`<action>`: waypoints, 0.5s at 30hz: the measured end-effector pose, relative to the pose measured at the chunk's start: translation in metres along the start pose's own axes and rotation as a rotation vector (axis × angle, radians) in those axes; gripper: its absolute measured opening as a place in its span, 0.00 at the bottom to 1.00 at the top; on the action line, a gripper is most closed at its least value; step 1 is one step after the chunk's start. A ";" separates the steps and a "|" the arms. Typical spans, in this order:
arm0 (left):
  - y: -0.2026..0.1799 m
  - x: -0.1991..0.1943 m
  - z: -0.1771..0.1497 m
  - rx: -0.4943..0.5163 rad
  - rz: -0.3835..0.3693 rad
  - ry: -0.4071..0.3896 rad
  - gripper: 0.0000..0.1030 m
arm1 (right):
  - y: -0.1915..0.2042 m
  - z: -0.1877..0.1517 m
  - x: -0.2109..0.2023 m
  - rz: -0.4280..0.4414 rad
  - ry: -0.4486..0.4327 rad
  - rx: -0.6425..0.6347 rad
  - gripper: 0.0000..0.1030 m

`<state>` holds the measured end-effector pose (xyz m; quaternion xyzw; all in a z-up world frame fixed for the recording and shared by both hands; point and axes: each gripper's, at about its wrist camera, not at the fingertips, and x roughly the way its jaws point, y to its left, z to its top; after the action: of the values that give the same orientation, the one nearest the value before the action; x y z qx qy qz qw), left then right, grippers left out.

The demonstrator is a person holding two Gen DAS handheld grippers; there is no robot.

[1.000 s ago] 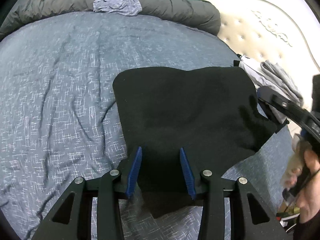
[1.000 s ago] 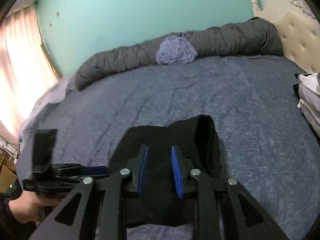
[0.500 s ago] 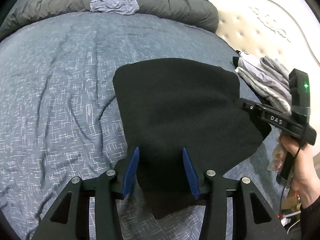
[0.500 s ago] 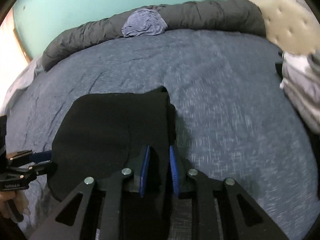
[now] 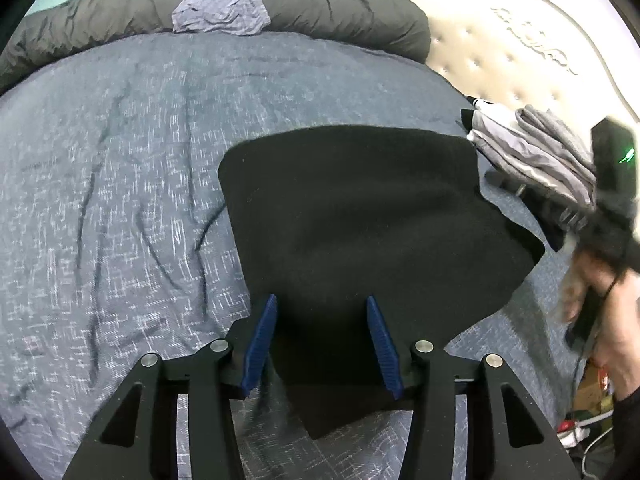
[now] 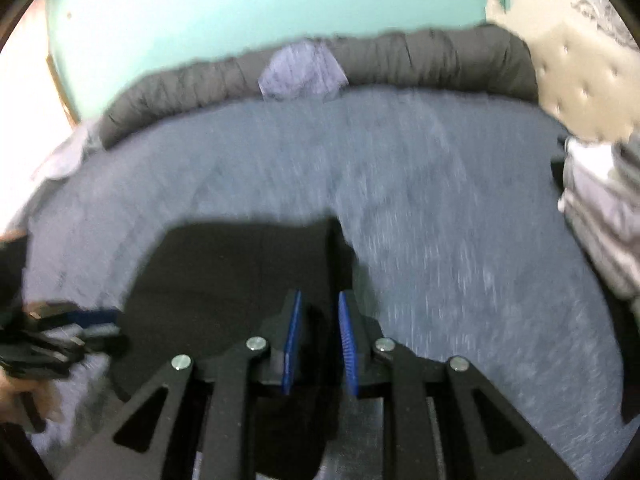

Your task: Fold clothes

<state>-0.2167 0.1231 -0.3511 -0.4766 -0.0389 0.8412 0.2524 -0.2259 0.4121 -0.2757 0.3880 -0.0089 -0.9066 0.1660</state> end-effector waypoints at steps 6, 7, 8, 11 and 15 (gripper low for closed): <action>-0.002 0.000 0.006 0.018 -0.003 0.007 0.49 | 0.025 0.035 0.022 0.035 0.071 -0.119 0.18; -0.002 0.001 0.006 0.019 -0.005 0.009 0.49 | 0.025 0.038 0.031 0.026 0.091 -0.123 0.18; -0.002 0.001 0.006 0.020 -0.006 0.011 0.49 | 0.026 0.040 0.039 0.018 0.110 -0.127 0.18; 0.000 0.005 0.005 0.022 -0.009 0.019 0.49 | 0.012 0.037 0.065 -0.016 0.172 -0.096 0.18; 0.003 0.009 0.002 0.018 -0.022 0.021 0.49 | -0.009 0.023 0.087 -0.029 0.217 -0.032 0.17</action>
<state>-0.2232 0.1251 -0.3576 -0.4826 -0.0340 0.8336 0.2664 -0.3006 0.3911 -0.3217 0.4814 0.0291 -0.8615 0.1590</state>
